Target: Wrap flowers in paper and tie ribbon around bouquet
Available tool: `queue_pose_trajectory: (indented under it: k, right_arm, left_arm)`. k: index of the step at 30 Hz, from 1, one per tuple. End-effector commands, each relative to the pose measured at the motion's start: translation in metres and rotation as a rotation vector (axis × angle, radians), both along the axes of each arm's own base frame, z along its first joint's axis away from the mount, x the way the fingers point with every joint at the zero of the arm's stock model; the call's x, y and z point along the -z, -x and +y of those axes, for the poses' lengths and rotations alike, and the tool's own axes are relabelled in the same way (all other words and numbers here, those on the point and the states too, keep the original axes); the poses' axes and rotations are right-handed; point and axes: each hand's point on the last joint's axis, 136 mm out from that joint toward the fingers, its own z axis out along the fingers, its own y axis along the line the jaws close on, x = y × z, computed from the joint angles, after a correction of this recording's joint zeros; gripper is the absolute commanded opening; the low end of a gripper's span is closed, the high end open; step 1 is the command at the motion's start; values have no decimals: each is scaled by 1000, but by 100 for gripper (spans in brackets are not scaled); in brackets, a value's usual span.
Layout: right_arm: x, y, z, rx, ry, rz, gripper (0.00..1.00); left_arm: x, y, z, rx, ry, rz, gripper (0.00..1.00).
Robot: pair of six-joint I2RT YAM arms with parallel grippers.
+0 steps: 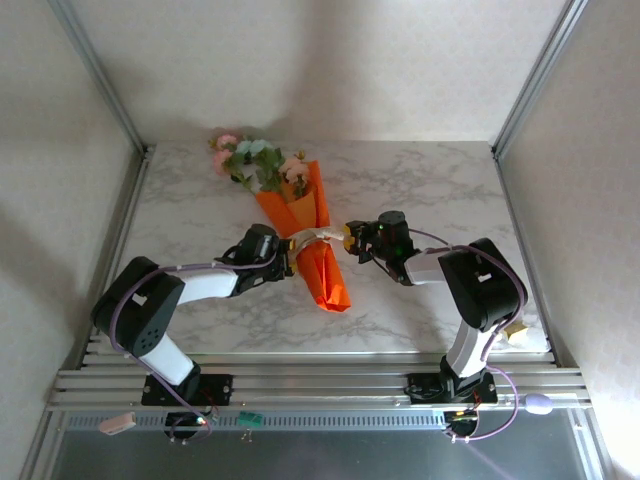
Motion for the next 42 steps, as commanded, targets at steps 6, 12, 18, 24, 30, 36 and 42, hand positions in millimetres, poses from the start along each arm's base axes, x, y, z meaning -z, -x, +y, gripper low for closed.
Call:
queue_pose_trajectory:
  k: [6,12,18,24,30,36,42]
  right_arm:
    - [-1,-6,4,6,13,-17,29]
    - [0,-7,3,6,14,-20,29]
    - [1,-11,5,10,17,-25,25]
    - [-2,-19,2,39,39,-52,11]
    - [-11,-21,-3,50,94,-81,0]
    - [1,-9,-13,46,150,-52,0]
    - [14,-1,-21,35,207,-36,0]
  left_arm:
    - [13,-3,5,19,-78,40,48]
    - [19,-7,5,35,-109,52,47]
    - [21,-14,5,38,-135,41,32]
    - [17,-13,10,34,-163,33,0]
    - [-3,-7,21,45,-205,28,0]
    - [-12,4,44,39,-232,38,0]
    - [-5,15,61,25,-236,66,0]
